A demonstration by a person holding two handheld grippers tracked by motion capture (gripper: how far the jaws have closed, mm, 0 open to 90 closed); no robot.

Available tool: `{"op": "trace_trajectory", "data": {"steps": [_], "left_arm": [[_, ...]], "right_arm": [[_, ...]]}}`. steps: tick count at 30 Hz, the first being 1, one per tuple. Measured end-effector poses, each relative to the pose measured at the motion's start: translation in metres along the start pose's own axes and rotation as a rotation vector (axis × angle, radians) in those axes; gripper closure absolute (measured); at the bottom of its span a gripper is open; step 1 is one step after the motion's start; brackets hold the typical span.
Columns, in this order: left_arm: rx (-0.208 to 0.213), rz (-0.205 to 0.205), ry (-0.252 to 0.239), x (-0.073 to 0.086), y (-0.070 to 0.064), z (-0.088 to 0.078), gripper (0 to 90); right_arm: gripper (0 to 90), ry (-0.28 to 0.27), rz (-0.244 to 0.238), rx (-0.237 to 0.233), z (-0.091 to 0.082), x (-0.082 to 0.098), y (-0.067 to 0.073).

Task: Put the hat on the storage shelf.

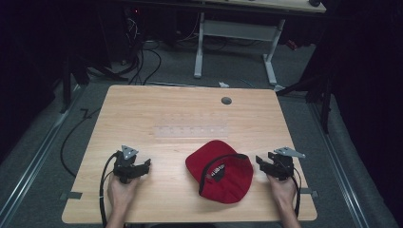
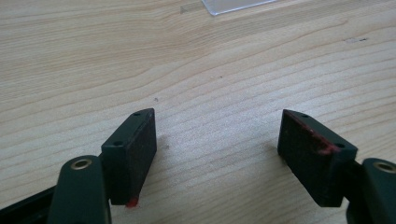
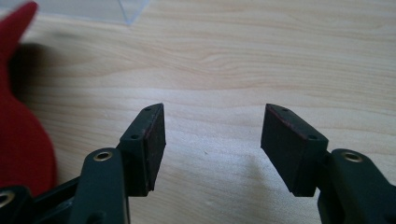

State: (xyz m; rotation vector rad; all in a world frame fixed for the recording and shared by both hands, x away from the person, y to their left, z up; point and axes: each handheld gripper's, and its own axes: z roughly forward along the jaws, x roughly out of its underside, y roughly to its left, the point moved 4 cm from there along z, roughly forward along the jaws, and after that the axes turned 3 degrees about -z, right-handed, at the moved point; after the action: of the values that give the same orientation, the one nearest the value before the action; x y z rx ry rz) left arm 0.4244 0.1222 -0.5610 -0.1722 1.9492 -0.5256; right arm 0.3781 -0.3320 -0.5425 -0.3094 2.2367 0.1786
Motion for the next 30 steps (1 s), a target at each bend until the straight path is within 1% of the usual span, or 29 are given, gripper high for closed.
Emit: {"op": "trace_trajectory", "data": {"steps": [1, 3, 9, 10, 14, 15, 16, 17, 20, 22, 23, 27, 30], "left_arm": [[0.000, 0.000, 0.000, 0.000, 0.000, 0.000, 28.3], [0.000, 0.000, 0.000, 0.000, 0.000, 0.000, 28.3], [0.001, -0.001, 0.000, 0.000, 0.000, 0.000, 28.1], [0.001, 0.000, 0.001, 0.000, 0.000, 0.000, 28.1], [0.001, 0.000, 0.001, 0.000, 0.000, 0.000, 28.1], [0.001, 0.000, 0.001, 0.000, 0.000, 0.000, 28.1], [0.001, -0.001, 0.000, 0.000, 0.000, 0.000, 28.1], [0.001, -0.001, 0.000, 0.000, 0.000, 0.000, 28.1], [0.001, -0.001, 0.000, 0.000, 0.000, 0.000, 28.1], [0.001, -0.001, 0.000, 0.000, 0.000, 0.000, 28.1], [0.000, -0.001, 0.000, 0.000, 0.000, 0.000, 28.1], [0.000, 0.000, 0.001, 0.000, 0.000, 0.000, 28.1], [0.000, 0.000, 0.001, 0.000, 0.000, 0.000, 28.1]], "right_arm": [[40.4, -0.026, 0.001, -0.017, -0.006, -0.002, 0.001], [40.3, -0.041, -0.001, -0.033, -0.010, -0.003, 0.002], [39.6, -0.060, -0.010, -0.060, -0.021, -0.002, 0.007], [39.5, -0.065, -0.004, -0.065, -0.023, -0.002, 0.008], [39.8, -0.098, -0.006, -0.091, -0.033, -0.002, 0.011], [39.8, -0.098, -0.006, -0.091, -0.033, -0.002, 0.011], [39.8, -0.112, -0.005, -0.108, -0.038, -0.003, 0.014], [39.7, -0.115, -0.009, -0.110, -0.039, -0.003, 0.014], [39.0, -0.125, -0.009, -0.134, -0.045, -0.002, 0.020], [38.8, -0.125, -0.006, -0.139, -0.046, -0.002, 0.022], [38.4, -0.136, -0.024, -0.154, -0.050, -0.004, 0.028], [37.6, -0.148, -0.053, -0.179, -0.053, -0.008, 0.038], [37.9, -0.149, -0.083, -0.200, -0.052, -0.011, 0.046]]}}
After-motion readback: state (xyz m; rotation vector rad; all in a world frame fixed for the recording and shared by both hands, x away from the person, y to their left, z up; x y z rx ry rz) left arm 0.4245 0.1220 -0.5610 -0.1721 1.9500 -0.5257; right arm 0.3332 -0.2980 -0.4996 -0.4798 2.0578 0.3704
